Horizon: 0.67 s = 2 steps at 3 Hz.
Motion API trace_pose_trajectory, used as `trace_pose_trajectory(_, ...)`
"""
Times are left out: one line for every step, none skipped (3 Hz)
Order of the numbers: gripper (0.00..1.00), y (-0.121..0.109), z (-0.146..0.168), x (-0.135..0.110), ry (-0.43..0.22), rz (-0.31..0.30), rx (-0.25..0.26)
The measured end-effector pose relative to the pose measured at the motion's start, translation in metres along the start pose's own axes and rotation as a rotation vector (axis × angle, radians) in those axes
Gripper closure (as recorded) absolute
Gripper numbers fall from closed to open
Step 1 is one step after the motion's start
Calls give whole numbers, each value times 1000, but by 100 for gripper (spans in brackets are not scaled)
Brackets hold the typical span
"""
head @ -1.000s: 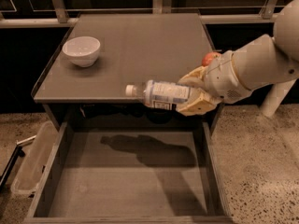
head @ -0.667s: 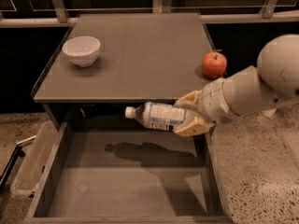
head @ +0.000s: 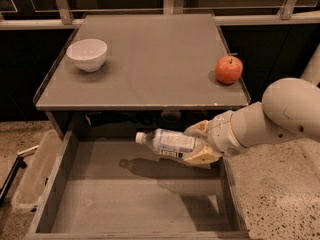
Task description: Place blue plastic bottle into top drawer
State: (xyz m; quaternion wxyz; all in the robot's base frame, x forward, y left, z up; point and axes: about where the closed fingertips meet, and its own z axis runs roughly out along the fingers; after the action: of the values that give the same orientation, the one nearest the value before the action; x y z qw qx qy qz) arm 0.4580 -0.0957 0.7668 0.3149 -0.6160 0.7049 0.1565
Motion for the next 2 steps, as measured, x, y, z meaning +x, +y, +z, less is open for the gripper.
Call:
trace_pose_trajectory(100,3,16,9,5,21,-13)
trace_pose_trajectory(100,8,45,36,5,67,-11)
